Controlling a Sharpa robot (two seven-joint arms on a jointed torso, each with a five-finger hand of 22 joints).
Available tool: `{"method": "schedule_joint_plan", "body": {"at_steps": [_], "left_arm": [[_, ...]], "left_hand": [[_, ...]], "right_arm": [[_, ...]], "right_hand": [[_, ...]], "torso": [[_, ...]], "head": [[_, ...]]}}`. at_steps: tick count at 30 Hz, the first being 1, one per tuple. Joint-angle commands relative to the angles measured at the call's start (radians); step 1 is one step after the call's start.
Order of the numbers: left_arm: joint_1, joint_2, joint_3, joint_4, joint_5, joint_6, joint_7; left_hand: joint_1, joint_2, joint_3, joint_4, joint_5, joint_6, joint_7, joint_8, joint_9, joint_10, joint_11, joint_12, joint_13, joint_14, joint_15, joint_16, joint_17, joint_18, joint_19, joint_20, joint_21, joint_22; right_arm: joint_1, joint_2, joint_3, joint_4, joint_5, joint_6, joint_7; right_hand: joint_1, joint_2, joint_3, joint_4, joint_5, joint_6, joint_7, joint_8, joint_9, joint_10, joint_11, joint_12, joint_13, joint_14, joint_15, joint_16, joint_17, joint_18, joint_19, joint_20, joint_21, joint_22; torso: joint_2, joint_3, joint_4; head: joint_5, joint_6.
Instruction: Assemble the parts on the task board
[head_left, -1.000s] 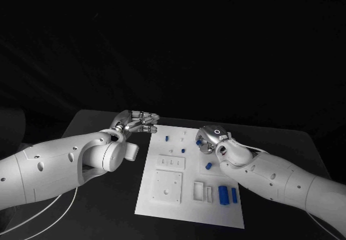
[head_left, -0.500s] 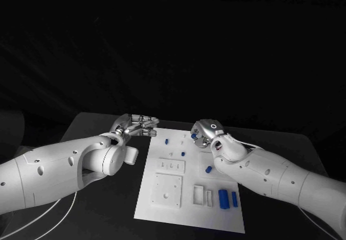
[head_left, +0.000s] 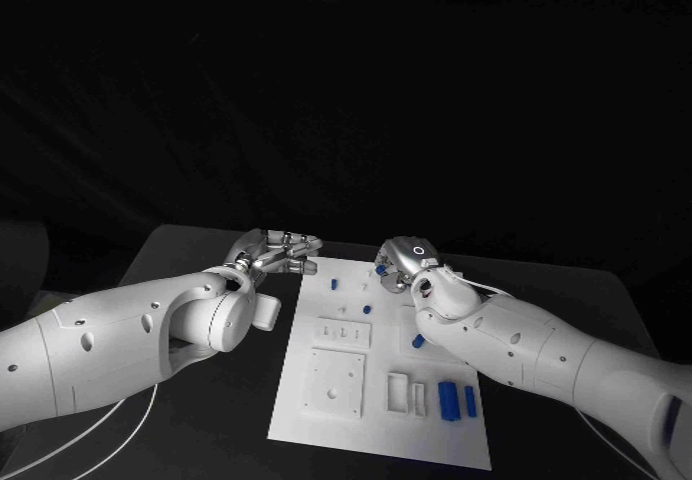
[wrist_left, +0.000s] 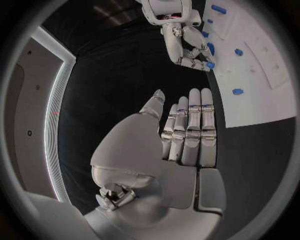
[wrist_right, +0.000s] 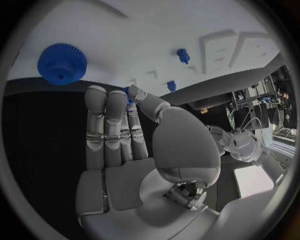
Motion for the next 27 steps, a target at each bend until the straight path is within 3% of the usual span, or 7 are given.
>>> {"method": "schedule_joint_plan", "body": {"at_steps": [1,15,27], "left_arm": [[0.002,0.005,0.001,-0.001,0.001,0.019,0.005],[0.002,0.014,0.001,-0.005,0.001,0.021,0.003],[0.003,0.019,0.001,-0.009,0.001,0.022,0.002]], "left_hand": [[-0.008,0.003,0.004,-0.005,0.002,0.01,0.0,-0.004,0.001,-0.004,0.002,0.003,0.001,-0.005,-0.002,0.004,0.0,-0.004,-0.006,0.0,0.003,0.002],[-0.008,0.003,0.004,-0.005,0.002,0.01,0.0,-0.004,0.001,-0.004,0.002,0.003,0.001,-0.005,-0.002,0.004,0.0,-0.004,-0.006,0.0,0.003,0.002],[-0.01,0.004,0.004,-0.009,0.001,0.009,0.0,-0.004,0.001,-0.005,0.003,0.003,0.001,-0.006,-0.001,0.004,0.0,-0.004,-0.008,0.0,0.005,0.001]], "right_arm": [[0.001,0.011,0.0,-0.012,0.005,0.001,0.006],[0.005,0.038,0.0,-0.035,0.008,-0.009,0.01],[0.008,0.05,0.0,-0.045,0.008,-0.009,0.011]], "right_hand": [[0.0,0.009,-0.004,-0.003,0.007,0.006,0.003,0.003,0.004,0.024,-0.018,0.002,-0.002,-0.003,-0.006,0.004,-0.001,0.014,0.005,0.0,-0.004,0.002],[0.0,0.01,-0.006,-0.003,0.008,0.005,0.003,0.003,0.003,0.024,-0.018,0.002,-0.002,-0.004,-0.006,0.004,-0.001,0.014,0.008,0.0,-0.011,0.011],[0.0,0.009,-0.006,-0.003,0.009,0.005,0.003,0.003,0.003,0.023,-0.017,0.002,-0.002,-0.004,-0.006,0.003,-0.003,0.013,0.014,0.0,-0.025,0.031]], "torso": [[0.005,-0.0037,0.0037],[0.019,-0.0133,0.0098],[0.022,-0.0139,0.0103]], "head": [[-0.002,0.001],[0.002,0.016],[0.003,0.014]]}}
